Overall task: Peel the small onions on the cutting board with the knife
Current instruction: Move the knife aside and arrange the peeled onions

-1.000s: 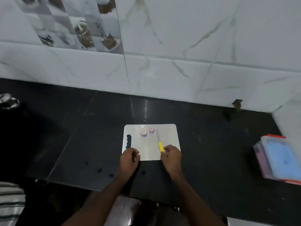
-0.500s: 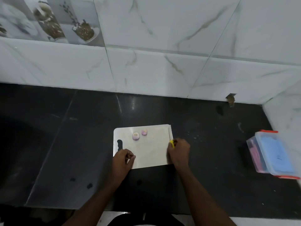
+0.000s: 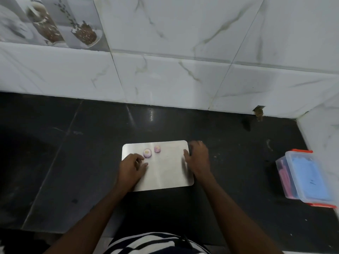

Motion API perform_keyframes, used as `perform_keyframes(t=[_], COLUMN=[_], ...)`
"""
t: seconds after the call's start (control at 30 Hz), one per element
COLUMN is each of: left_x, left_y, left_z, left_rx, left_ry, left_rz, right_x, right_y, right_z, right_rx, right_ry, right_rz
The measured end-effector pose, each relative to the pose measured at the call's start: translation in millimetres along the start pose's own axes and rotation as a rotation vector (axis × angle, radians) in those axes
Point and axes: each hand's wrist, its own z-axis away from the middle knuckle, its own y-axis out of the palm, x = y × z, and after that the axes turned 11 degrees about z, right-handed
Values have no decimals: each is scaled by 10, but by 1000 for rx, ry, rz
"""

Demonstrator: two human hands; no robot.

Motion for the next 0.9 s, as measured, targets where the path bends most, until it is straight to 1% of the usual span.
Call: perform_keyframes(t=[0.07,0.1,0.17,0.27,0.33,0.43,0.57,0.67,0.8,0.9], left_x=[-37,-63,-131,-170,-146,-108,-200,-218,-138,6], left_y=[19,39,95,141,144,157,137,140,121,-9], left_z=[-172,-237,-325,-389,-407,-414,-348,-253,-184,-127], left_rx=[-37,-15,52,93,100,122,241,300,303,224], left_ry=[-56,-76,-63,-31,-37,-22,32,50,130,212], left_rz=[23,7,-75,-104,-85,-68,-58,-96,-147,-212], right_x=[309,448,665,766,735,657,472,378,329,247], right_y=[106,177,334,566,635,582,450,415,416,352], right_z=[-204,-284,-379,-420,-404,-328,-82,128,199,183], right_rx=[106,165,285,386,383,337,336,391,392,330], right_ry=[-146,-181,-229,-304,-327,-317,-276,-272,-275,-299], right_rz=[-54,-54,-26,4,-12,-44,-49,-28,-16,10])
